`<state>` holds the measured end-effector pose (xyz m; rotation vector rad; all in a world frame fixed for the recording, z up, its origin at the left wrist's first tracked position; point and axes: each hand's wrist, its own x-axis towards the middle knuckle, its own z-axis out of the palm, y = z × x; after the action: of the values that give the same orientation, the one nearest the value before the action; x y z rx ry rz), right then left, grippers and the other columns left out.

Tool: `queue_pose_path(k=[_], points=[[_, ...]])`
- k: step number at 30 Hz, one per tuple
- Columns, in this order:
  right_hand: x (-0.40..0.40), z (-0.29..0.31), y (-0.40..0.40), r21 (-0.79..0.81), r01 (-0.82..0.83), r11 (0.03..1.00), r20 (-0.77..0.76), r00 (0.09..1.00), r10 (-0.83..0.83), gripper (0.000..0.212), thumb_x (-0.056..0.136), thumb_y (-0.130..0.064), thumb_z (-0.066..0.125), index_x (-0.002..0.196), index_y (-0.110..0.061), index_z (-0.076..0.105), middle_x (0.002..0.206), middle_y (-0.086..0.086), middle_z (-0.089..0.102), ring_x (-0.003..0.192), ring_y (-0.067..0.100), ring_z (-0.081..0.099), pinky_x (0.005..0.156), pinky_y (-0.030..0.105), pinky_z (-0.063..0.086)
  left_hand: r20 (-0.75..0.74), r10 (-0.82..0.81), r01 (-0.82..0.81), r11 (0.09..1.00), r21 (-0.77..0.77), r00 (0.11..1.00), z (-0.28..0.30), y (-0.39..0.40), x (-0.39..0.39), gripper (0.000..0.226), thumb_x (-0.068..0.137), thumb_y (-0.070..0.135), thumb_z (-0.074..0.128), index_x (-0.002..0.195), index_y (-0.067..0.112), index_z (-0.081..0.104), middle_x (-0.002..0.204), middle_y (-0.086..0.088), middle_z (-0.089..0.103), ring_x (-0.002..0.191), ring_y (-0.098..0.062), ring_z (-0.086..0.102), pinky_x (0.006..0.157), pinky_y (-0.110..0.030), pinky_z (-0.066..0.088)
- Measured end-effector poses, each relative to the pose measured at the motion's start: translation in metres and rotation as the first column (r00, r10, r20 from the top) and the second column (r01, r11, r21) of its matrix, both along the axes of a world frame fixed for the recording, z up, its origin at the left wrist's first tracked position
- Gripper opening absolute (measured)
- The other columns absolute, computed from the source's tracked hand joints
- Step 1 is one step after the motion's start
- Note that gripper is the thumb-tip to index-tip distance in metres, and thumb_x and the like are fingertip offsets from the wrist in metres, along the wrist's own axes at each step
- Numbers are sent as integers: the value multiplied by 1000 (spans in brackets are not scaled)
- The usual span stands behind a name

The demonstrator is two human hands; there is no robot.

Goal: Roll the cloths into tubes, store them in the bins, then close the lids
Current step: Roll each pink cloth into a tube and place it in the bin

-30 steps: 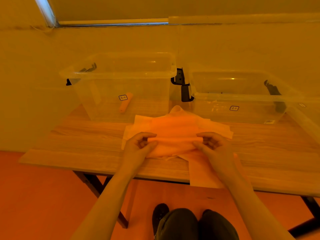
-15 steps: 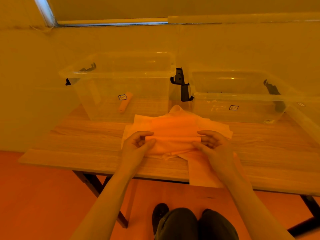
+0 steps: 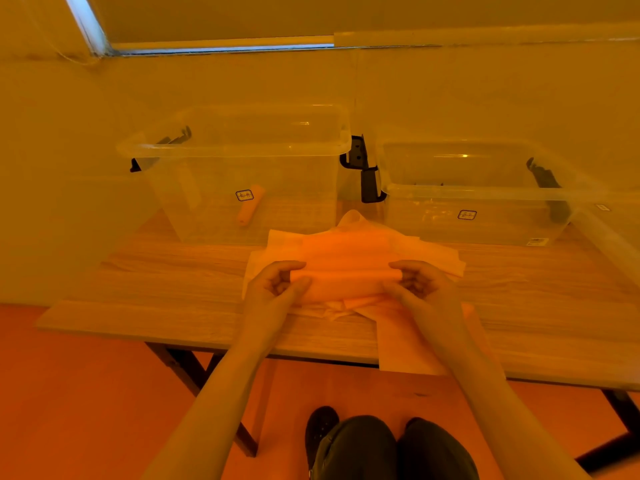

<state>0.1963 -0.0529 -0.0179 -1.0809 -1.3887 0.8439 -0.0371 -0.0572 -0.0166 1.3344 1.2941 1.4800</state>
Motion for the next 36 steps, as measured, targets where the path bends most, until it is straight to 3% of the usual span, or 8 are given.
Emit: queue_pose_path(k=[3, 7, 11, 14, 19, 25, 30, 36], points=[[-1, 0, 1, -4, 3, 1000, -32, 999, -3, 32, 78, -1, 73, 97, -26, 65, 94, -1, 69, 82, 7, 66, 74, 22, 55, -11, -7, 7, 1000, 2, 1000, 2, -1, 0, 24, 77, 30, 71, 101, 36, 70, 98, -20, 63, 90, -34, 61, 79, -52, 53], [1, -3, 3, 19, 28, 999, 6, 1000, -28, 27, 81, -2, 72, 96, -23, 67, 97, 0, 69, 89, 15, 66, 77, 26, 55, -11, -19, 19, 1000, -6, 1000, 0, -1, 0, 28, 80, 11, 73, 101, 30, 68, 100, -5, 67, 88, -17, 62, 76, -34, 55], [5, -3, 2, 1, 25, 1000, 56, 998, -25, 24, 82, -11, 72, 106, -14, 69, 112, -3, 67, 106, 8, 62, 87, 26, 52, 42, -33, 33, 999, -7, 999, -1, 1, 1, 21, 83, 6, 70, 99, 20, 69, 101, -4, 71, 94, -18, 67, 81, -33, 56], [4, 0, -1, -19, 28, 999, 0, 1000, -28, 27, 80, -8, 72, 107, -11, 68, 109, 0, 68, 99, 3, 64, 82, 18, 53, 35, -36, 36, 999, 10, 999, 1, 0, 2, 19, 83, 5, 69, 95, 20, 69, 95, 3, 71, 89, -10, 66, 76, -26, 54], [3, 2, -2, -40, 42, 998, -71, 996, -45, 31, 79, -10, 74, 102, -26, 61, 98, 6, 70, 88, 15, 68, 72, 24, 56, 14, 0, 0, 1000, 24, 1000, -1, 0, 0, 20, 85, 13, 67, 100, 26, 67, 96, -13, 67, 87, -22, 63, 75, -40, 54], [1, 5, -4, -24, 66, 998, -30, 997, -67, 22, 83, -10, 71, 102, -19, 65, 91, 3, 68, 79, 2, 64, 67, 12, 51, -87, -16, 21, 998, 61, 996, 2, -2, -1, 22, 91, 16, 61, 106, 30, 67, 106, 18, 64, 102, 1, 58, 88, -25, 50], [2, 4, -2, -31, 86, 996, -34, 996, -87, 21, 84, -14, 70, 105, -17, 67, 90, 1, 69, 77, -2, 64, 67, 11, 50, -28, -60, 61, 998, 5, 998, 1, -2, 0, 33, 84, 10, 69, 107, 33, 67, 111, 12, 65, 104, -4, 60, 87, -31, 54], [-1, 0, 1, -10, 48, 999, -76, 996, -48, 11, 83, -11, 69, 91, -19, 65, 93, 0, 69, 86, 7, 66, 73, 19, 54, -62, -36, 38, 999, 26, 997, -1, 0, -1, 21, 86, 13, 67, 104, 24, 68, 108, 5, 68, 103, -10, 62, 87, -30, 52]])
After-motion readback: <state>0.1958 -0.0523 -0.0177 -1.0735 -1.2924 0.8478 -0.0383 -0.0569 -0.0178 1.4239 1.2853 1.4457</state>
